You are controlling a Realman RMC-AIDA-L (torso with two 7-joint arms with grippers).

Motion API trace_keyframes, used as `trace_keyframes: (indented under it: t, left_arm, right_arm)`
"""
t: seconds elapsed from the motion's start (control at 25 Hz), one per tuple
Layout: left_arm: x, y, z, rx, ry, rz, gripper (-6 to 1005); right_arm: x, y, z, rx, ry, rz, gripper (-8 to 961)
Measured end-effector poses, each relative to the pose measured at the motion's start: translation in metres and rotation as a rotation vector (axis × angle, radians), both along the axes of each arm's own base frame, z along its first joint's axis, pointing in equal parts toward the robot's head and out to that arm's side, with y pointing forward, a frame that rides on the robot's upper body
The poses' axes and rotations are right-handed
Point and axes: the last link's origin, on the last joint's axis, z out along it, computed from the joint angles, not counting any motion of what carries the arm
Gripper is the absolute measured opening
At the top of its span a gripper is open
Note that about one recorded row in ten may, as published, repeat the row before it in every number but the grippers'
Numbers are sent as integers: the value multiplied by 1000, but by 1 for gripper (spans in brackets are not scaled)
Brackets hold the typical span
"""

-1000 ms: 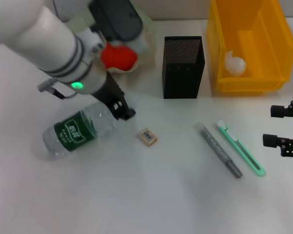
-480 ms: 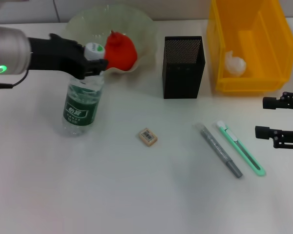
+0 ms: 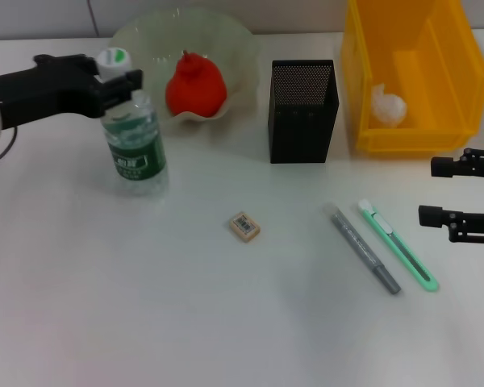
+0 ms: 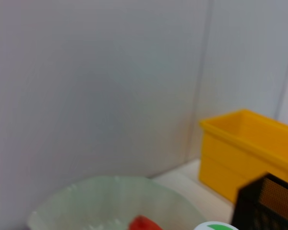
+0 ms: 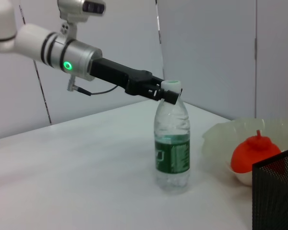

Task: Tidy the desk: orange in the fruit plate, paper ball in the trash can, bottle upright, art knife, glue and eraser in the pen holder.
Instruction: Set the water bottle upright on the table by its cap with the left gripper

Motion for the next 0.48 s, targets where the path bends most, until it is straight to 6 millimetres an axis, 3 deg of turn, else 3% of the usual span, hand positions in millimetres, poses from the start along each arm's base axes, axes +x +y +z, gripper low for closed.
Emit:
trace_keyframes:
  t: [0.2,0.48]
  left_arm:
    - [-24,6,6,100,-128,5,459]
    - [-34,8,4,149,-142,-21,479]
  right_arm:
    - [0,-1,0,-5,3,0,720]
    - [1,-2,-1,-5,4,-3,714]
